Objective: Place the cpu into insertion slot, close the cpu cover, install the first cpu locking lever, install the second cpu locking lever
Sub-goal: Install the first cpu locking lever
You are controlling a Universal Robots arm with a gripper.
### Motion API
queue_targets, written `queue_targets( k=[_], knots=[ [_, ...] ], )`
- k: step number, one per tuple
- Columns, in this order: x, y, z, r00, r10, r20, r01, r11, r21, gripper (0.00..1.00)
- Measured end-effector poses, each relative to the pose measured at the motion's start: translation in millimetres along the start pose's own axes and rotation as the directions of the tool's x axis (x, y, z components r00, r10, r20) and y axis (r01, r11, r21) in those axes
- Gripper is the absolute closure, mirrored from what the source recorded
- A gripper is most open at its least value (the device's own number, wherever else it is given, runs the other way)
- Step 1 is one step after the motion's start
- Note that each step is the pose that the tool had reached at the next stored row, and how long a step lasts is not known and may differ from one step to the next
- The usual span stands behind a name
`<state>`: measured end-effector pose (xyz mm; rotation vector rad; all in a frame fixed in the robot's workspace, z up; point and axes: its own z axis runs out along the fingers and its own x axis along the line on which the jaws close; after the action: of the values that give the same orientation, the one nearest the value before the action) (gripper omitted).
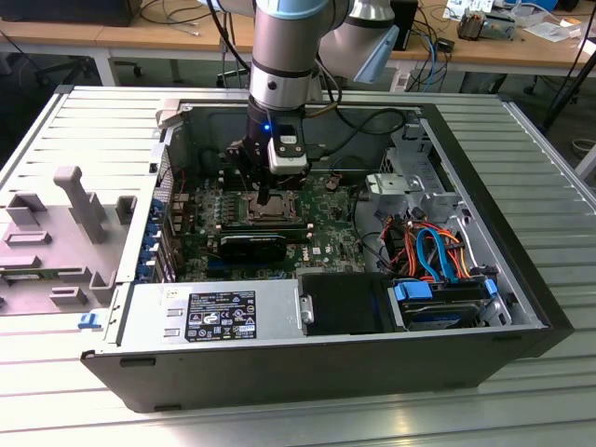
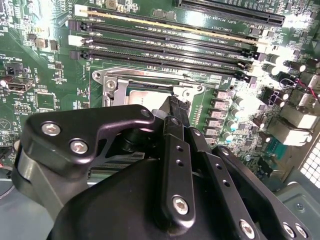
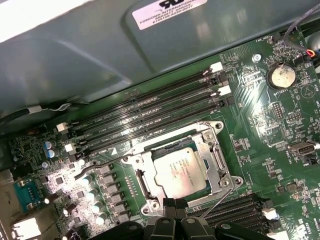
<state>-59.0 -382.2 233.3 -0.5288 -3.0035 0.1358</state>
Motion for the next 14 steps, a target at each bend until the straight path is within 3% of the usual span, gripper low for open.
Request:
queue_targets(
  k=[14],
  knots=[
    [0.0, 0.0, 0.0, 0.9999, -0.017, 0.0017, 0.017, 0.9999, 0.0013, 0.89]
  ],
)
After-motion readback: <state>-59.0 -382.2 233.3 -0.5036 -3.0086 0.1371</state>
